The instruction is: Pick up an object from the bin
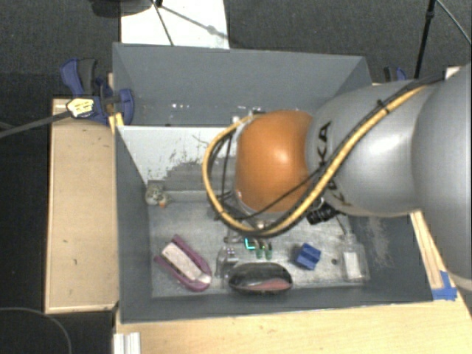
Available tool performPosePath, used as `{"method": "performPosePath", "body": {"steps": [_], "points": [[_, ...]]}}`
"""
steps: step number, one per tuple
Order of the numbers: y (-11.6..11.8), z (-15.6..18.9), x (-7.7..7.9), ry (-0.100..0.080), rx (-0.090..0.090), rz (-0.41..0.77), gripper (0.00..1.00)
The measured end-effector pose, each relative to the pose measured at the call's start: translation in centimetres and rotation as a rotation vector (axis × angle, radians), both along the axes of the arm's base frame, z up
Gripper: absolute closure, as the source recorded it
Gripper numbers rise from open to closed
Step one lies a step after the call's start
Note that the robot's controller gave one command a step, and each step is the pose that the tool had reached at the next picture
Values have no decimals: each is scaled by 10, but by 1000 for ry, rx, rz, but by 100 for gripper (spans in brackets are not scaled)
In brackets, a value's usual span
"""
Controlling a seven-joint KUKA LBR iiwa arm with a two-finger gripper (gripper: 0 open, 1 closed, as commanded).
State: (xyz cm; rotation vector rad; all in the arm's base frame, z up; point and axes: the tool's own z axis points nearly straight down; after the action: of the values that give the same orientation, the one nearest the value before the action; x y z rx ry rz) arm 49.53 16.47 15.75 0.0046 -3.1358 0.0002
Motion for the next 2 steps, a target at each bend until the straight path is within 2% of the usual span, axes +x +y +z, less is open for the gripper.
{"method": "performPosePath", "body": {"steps": [1, 2], "points": [[-100, -86, -4, -13, 1, 364, 0], [-176, -86, 31, -11, -1, 435, 0]]}}
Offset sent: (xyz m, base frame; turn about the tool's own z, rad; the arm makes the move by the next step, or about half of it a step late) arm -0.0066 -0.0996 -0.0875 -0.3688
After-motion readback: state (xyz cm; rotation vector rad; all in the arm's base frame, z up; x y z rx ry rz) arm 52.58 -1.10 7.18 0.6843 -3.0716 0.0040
